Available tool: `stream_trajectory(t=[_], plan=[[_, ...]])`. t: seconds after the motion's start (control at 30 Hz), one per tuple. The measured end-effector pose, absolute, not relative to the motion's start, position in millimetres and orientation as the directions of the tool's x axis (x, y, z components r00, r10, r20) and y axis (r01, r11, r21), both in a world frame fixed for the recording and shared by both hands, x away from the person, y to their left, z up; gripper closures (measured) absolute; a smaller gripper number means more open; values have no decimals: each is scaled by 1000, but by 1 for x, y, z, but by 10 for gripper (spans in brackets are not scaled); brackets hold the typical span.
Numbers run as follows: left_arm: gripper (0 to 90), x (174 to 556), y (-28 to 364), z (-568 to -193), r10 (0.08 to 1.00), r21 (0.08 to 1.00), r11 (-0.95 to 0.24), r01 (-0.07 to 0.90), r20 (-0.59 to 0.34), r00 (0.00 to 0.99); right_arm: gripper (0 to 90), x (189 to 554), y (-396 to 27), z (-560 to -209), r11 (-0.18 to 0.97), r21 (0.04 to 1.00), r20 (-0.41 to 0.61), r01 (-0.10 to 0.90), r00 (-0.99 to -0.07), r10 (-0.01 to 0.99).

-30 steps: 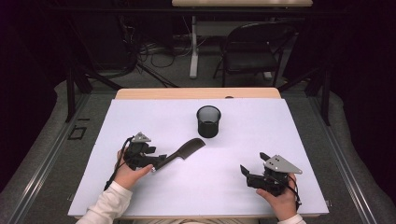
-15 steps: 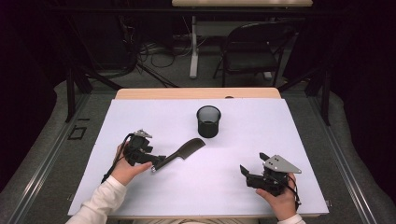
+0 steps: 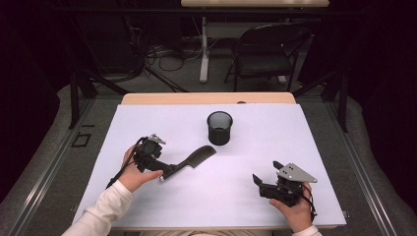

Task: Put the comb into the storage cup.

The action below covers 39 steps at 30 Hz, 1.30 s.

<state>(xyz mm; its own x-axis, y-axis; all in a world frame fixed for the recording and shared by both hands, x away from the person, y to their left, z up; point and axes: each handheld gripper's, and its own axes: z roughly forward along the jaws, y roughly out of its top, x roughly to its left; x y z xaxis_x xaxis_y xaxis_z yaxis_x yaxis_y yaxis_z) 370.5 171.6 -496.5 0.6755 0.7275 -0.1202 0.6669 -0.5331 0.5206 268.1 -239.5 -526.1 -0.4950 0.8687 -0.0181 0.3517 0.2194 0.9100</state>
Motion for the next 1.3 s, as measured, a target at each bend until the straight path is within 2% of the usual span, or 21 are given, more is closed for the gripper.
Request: stream_trajectory(t=[0.27, 0.5, 1.3], plan=[[36, 373, 166, -497, 715, 478, -573, 665, -104, 691, 144, 268, -239, -527, 221, 911, -21, 348, -496, 868], [4, 376, 160, -499, 705, 445, -606, 659, -84, 705, 144, 268, -239, -527, 223, 910, -21, 349, -497, 868], [21, 394, 147, -502, 665, 372, -665, 647, -99, 741, 145, 269, -238, -527, 227, 907, -21, 354, -501, 865]])
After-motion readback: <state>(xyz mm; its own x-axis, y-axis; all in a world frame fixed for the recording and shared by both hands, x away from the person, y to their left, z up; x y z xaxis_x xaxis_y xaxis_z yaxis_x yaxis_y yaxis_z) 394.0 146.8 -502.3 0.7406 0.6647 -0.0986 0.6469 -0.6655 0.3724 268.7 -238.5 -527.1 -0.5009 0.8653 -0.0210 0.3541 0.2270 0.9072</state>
